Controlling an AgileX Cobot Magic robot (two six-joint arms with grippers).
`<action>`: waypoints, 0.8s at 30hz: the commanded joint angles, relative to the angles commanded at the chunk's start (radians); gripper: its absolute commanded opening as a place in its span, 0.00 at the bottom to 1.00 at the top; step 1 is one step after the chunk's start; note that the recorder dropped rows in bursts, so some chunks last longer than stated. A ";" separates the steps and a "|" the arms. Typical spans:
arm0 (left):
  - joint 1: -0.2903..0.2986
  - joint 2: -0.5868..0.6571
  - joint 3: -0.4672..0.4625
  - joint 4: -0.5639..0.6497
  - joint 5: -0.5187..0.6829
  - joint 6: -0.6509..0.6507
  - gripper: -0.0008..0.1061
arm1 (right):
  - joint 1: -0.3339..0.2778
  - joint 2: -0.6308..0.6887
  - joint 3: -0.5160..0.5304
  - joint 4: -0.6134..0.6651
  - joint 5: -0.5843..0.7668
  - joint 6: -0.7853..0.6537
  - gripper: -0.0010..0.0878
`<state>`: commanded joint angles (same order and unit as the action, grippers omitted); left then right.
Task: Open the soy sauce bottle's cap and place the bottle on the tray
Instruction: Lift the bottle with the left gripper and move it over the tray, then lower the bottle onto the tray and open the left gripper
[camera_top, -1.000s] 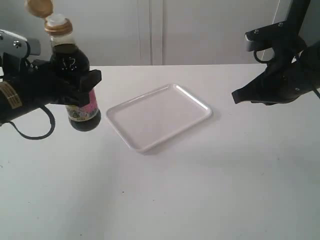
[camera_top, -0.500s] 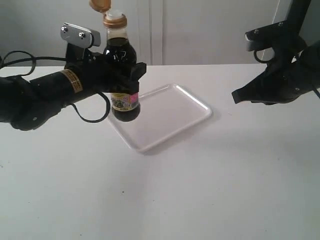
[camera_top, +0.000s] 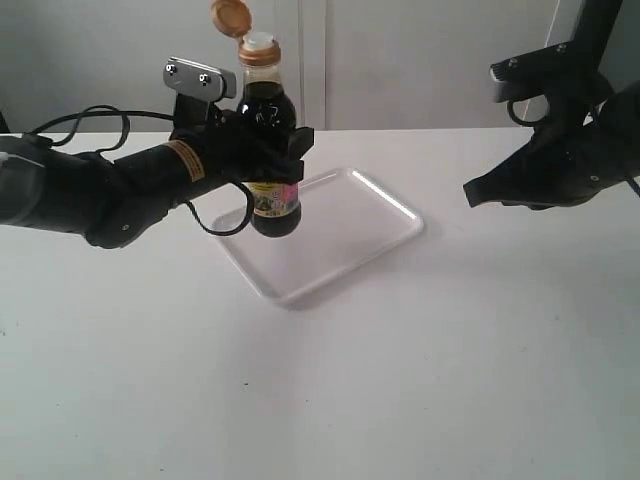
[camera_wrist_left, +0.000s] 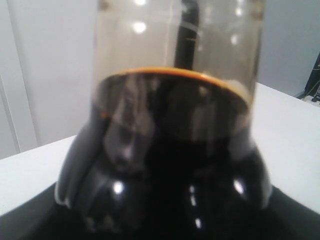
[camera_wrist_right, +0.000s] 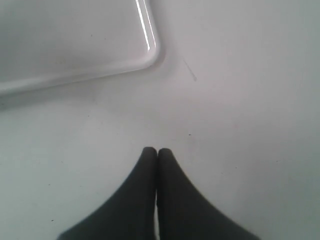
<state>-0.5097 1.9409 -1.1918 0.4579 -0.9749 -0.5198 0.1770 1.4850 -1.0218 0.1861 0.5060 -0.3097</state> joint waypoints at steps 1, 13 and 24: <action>-0.004 0.009 -0.010 -0.002 0.000 0.003 0.01 | 0.000 0.000 0.000 0.000 0.000 0.000 0.01; -0.037 0.101 -0.099 0.000 0.005 0.007 0.01 | 0.000 0.000 0.000 0.000 0.001 0.000 0.01; -0.041 0.146 -0.125 0.000 0.028 0.027 0.01 | 0.000 0.000 0.000 0.000 0.001 0.000 0.01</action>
<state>-0.5506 2.0864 -1.3171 0.4579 -0.9467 -0.4928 0.1770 1.4850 -1.0218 0.1861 0.5073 -0.3097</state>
